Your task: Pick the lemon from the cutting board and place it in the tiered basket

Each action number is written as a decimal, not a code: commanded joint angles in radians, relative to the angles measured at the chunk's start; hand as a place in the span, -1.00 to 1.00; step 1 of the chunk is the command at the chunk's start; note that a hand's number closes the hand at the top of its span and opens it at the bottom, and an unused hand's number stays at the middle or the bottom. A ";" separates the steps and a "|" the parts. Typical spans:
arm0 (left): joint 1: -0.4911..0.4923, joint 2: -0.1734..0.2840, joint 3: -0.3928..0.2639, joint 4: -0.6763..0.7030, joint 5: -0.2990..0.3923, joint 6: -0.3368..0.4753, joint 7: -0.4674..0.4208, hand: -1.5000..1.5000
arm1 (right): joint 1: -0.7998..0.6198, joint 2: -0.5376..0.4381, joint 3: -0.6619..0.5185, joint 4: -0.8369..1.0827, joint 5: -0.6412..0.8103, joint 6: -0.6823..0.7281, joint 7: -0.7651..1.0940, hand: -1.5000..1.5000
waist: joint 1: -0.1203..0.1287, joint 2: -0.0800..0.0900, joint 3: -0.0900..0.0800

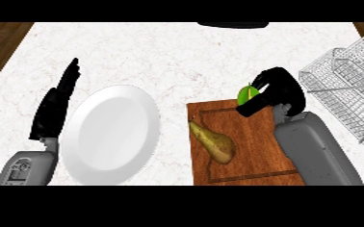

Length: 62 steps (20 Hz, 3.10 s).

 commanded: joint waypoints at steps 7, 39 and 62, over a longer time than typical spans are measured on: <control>-0.043 0.006 0.002 0.014 0.004 -0.018 0.012 0.00 | -0.364 -0.050 -0.163 0.240 0.480 -0.299 0.189 1.00 | 0.022 -0.002 -0.001; 0.009 -0.002 0.046 0.020 -0.010 -0.013 0.019 0.00 | -0.761 -0.299 -0.378 0.864 0.914 0.017 -0.019 1.00 | -0.062 -0.021 0.003; 0.006 -0.005 0.089 -0.011 -0.017 -0.033 0.041 0.00 | -0.388 -0.225 -0.655 0.534 0.591 -0.075 -0.089 -1.00 | -0.063 -0.024 0.004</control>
